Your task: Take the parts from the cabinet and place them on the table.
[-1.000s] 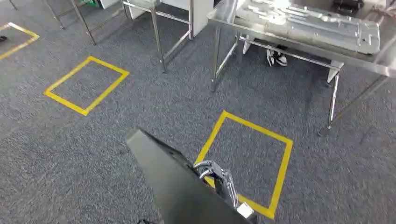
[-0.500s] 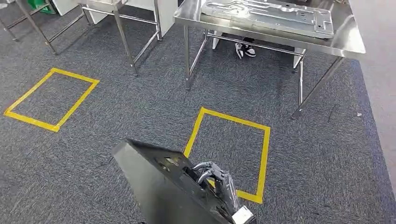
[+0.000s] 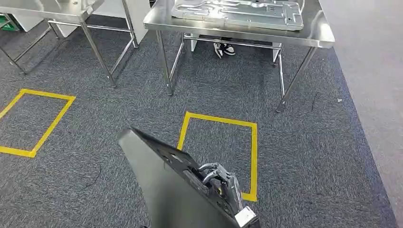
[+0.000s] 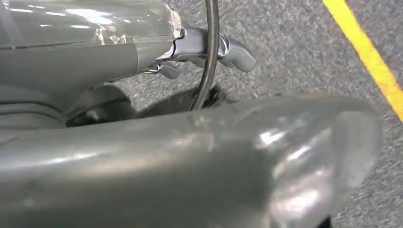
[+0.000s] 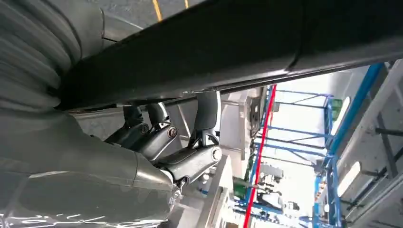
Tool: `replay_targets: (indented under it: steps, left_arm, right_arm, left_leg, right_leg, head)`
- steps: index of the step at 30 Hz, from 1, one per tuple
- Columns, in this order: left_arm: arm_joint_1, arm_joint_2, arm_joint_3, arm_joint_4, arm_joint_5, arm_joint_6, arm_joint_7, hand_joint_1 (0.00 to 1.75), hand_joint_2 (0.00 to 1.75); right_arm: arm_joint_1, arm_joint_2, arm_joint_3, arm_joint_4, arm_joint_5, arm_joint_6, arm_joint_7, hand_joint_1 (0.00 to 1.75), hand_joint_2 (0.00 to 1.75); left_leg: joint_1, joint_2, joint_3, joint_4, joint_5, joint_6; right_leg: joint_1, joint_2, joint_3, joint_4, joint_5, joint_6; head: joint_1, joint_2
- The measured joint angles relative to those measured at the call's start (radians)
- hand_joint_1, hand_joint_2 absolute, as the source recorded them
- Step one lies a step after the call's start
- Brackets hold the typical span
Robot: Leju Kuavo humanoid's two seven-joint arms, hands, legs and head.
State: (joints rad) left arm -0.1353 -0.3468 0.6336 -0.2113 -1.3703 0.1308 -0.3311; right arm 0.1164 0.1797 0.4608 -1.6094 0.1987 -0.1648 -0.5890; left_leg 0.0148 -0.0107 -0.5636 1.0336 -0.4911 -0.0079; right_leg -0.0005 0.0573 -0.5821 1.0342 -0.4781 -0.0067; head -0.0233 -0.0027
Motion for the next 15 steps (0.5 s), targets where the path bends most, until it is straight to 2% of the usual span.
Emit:
replay_targets:
  steps: [3, 4, 5, 6, 8, 9, 10, 11, 12, 13, 14, 15]
  left_arm:
    - [-0.002, 0.001, 0.000, 0.000, 0.001, -0.001, 0.002, 0.00, 0.00]
    - [-0.002, 0.000, 0.000, 0.000, 0.001, -0.003, 0.002, 0.00, 0.00]
    - [-0.002, -0.001, 0.000, 0.000, 0.001, -0.003, 0.002, 0.00, 0.00]
    - [-0.003, -0.001, 0.000, 0.000, 0.002, -0.003, 0.002, 0.00, 0.00]
    - [-0.001, -0.001, 0.000, 0.000, 0.006, -0.008, 0.001, 0.00, 0.00]
    - [0.001, -0.001, 0.000, 0.000, 0.007, -0.009, 0.001, 0.00, 0.00]
    - [0.002, -0.001, 0.000, 0.000, 0.008, -0.013, 0.000, 0.00, 0.00]
    - [0.002, -0.001, 0.000, 0.000, 0.008, -0.018, -0.002, 0.00, 0.00]
    - [0.002, -0.002, 0.000, 0.000, 0.008, -0.022, -0.003, 0.00, 0.00]
    - [0.002, -0.002, 0.000, 0.000, 0.008, -0.024, -0.003, 0.00, 0.00]
    - [0.002, -0.003, 0.000, 0.000, 0.008, -0.024, -0.003, 0.00, 0.00]
    - [0.002, -0.004, 0.000, 0.000, 0.009, -0.026, -0.005, 0.00, 0.00]
  right_arm:
    - [0.000, 0.000, -0.001, 0.000, 0.002, -0.001, 0.000, 1.75, 1.75]
    - [-0.001, 0.000, -0.001, 0.000, 0.004, -0.001, 0.000, 1.75, 1.75]
    - [-0.001, 0.000, -0.001, 0.000, 0.005, -0.001, 0.000, 1.75, 1.75]
    - [-0.002, 0.000, -0.001, 0.000, 0.008, -0.004, 0.000, 1.75, 1.75]
    - [-0.003, 0.000, -0.001, 0.000, 0.025, -0.022, 0.002, 1.75, 1.75]
    - [-0.002, -0.001, -0.001, 0.000, 0.035, -0.031, 0.002, 1.75, 1.75]
    - [-0.002, -0.001, 0.000, 0.000, 0.042, -0.038, 0.003, 1.75, 1.75]
    - [-0.002, -0.001, 0.000, -0.001, 0.057, -0.047, 0.004, 1.75, 1.75]
    - [-0.002, -0.001, 0.002, -0.005, 0.067, -0.055, 0.005, 1.75, 1.75]
    - [-0.002, -0.001, 0.002, -0.011, 0.076, -0.060, 0.007, 1.75, 1.75]
    - [-0.003, -0.001, 0.003, -0.018, 0.082, -0.065, 0.010, 1.75, 1.75]
    - [-0.006, -0.001, 0.006, -0.022, 0.089, -0.071, 0.014, 1.75, 1.75]
  left_leg:
    - [-0.005, 0.000, -0.005, 0.004, 0.005, 0.017]
    - [0.006, 0.005, 0.000, -0.010, 0.013, 0.030]
    - [0.004, 0.008, 0.003, -0.015, 0.016, 0.035]
    - [0.004, 0.011, 0.003, -0.017, 0.017, 0.039]
    - [0.003, 0.019, 0.001, -0.017, 0.013, 0.042]
    - [0.003, 0.021, 0.001, -0.017, 0.011, 0.042]
    - [0.003, 0.023, 0.002, -0.017, 0.008, 0.041]
    - [0.003, 0.023, 0.007, -0.017, 0.005, 0.039]
    - [0.003, 0.024, 0.012, -0.017, 0.002, 0.037]
    - [0.004, 0.024, 0.020, -0.017, -0.002, 0.034]
    - [0.004, 0.024, 0.026, -0.018, -0.006, 0.029]
    - [-0.004, 0.025, 0.026, -0.016, -0.012, 0.021]
  right_leg:
    - [-0.004, 0.000, -0.003, -0.010, 0.006, 0.017]
    - [-0.006, 0.000, -0.004, -0.006, 0.001, 0.021]
    - [-0.004, -0.024, -0.009, 0.014, -0.016, 0.026]
    - [-0.005, -0.037, -0.034, 0.065, -0.051, 0.031]
    - [-0.010, -0.047, -0.114, 0.222, -0.121, 0.040]
    - [-0.012, -0.048, -0.147, 0.280, -0.134, 0.043]
    - [-0.014, -0.050, -0.156, 0.291, -0.124, 0.044]
    - [-0.016, -0.053, -0.139, 0.251, -0.085, 0.044]
    - [-0.017, -0.055, -0.104, 0.180, -0.040, 0.043]
    - [-0.017, -0.059, -0.053, 0.082, 0.008, 0.039]
    - [-0.015, -0.068, -0.013, -0.001, 0.028, 0.033]
    - [-0.005, -0.074, -0.003, -0.017, 0.007, 0.027]
  head:
    - [0.000, 0.000]
    - [0.000, 0.000]
    - [0.000, 0.000]
    - [0.000, 0.000]
    - [0.000, 0.000]
    - [0.000, 0.000]
    - [0.000, 0.000]
    - [0.000, 0.000]
    - [0.000, 0.000]
    - [0.000, 0.000]
    - [0.000, 0.000]
    - [0.000, 0.000]
